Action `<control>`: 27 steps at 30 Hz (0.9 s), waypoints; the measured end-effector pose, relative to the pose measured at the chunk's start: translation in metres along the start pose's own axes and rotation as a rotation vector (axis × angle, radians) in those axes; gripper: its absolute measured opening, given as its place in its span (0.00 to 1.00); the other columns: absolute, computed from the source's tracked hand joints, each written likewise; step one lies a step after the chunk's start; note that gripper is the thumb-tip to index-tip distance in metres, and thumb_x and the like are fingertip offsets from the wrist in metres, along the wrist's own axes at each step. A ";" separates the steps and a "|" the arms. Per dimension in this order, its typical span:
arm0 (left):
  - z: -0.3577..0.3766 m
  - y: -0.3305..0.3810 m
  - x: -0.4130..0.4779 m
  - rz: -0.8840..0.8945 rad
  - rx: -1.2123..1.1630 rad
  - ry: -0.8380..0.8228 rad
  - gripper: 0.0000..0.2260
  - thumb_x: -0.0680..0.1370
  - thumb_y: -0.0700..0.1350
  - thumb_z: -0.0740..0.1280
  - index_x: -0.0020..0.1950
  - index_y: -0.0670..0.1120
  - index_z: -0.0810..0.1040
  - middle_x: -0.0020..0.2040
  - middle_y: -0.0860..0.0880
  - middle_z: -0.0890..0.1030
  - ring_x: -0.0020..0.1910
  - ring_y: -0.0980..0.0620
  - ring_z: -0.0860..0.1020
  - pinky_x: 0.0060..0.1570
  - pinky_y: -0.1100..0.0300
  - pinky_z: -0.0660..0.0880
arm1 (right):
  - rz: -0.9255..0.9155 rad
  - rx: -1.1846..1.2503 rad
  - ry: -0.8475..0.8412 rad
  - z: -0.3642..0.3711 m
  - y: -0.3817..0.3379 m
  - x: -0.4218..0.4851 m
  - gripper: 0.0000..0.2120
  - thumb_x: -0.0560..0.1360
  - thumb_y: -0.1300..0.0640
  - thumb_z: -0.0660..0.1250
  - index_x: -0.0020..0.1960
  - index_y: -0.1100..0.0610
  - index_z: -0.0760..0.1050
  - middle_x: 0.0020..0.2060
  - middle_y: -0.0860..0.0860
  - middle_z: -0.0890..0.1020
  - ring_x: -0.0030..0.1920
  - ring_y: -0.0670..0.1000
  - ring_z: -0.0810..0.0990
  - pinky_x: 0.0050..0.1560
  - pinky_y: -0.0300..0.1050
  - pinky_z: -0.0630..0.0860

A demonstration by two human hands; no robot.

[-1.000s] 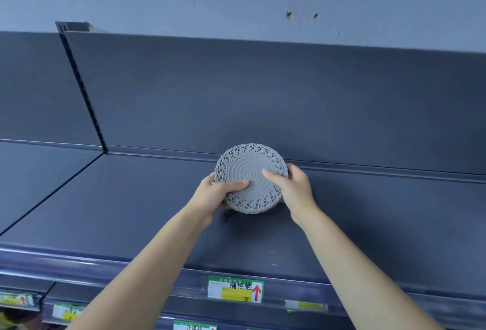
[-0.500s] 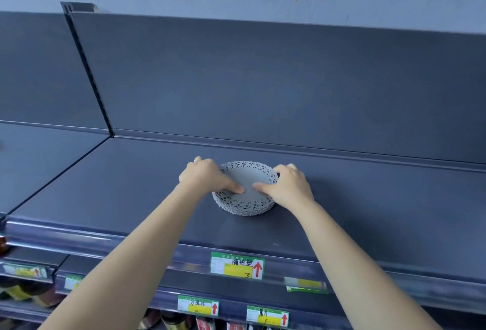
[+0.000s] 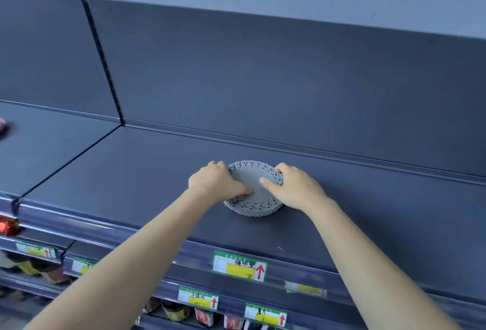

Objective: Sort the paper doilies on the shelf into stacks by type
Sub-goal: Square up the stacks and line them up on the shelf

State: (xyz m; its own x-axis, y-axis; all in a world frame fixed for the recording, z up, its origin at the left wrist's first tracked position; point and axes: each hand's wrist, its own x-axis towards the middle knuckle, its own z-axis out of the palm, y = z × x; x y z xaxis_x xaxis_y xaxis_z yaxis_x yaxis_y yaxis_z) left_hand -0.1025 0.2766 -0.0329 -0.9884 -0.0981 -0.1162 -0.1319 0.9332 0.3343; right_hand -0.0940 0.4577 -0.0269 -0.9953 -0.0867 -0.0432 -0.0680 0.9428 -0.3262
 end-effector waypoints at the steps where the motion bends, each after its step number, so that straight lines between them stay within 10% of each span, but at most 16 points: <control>1: 0.000 -0.001 -0.002 0.046 0.083 0.036 0.33 0.67 0.69 0.64 0.61 0.46 0.70 0.60 0.49 0.73 0.61 0.48 0.72 0.52 0.54 0.71 | -0.002 -0.037 0.018 -0.002 -0.005 -0.001 0.29 0.76 0.36 0.57 0.70 0.54 0.63 0.67 0.52 0.71 0.66 0.56 0.70 0.59 0.51 0.70; 6: -0.018 -0.044 -0.014 0.172 0.309 0.182 0.33 0.76 0.70 0.46 0.65 0.45 0.69 0.65 0.48 0.72 0.66 0.46 0.68 0.61 0.52 0.65 | -0.121 -0.174 0.160 -0.014 -0.049 -0.016 0.31 0.76 0.42 0.61 0.73 0.54 0.57 0.66 0.54 0.71 0.66 0.57 0.68 0.62 0.51 0.67; 15: -0.139 -0.252 -0.058 -0.004 0.323 0.477 0.31 0.76 0.69 0.51 0.63 0.47 0.72 0.63 0.48 0.75 0.65 0.45 0.70 0.63 0.51 0.62 | -0.336 -0.094 0.156 0.029 -0.265 -0.036 0.29 0.76 0.42 0.61 0.73 0.51 0.59 0.77 0.52 0.50 0.69 0.55 0.66 0.61 0.49 0.68; 27: -0.220 -0.534 -0.067 -0.261 0.251 0.501 0.30 0.75 0.66 0.60 0.67 0.46 0.69 0.64 0.47 0.75 0.62 0.44 0.74 0.56 0.52 0.71 | -0.537 0.024 -0.057 0.136 -0.522 -0.010 0.26 0.76 0.42 0.61 0.71 0.50 0.63 0.68 0.48 0.71 0.67 0.52 0.69 0.62 0.48 0.68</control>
State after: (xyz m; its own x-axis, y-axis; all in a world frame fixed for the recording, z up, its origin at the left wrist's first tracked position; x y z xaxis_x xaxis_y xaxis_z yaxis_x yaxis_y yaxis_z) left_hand 0.0177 -0.2909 0.0024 -0.8491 -0.4281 0.3096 -0.4129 0.9033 0.1165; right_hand -0.0391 -0.0779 0.0152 -0.8154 -0.5727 0.0844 -0.5641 0.7534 -0.3378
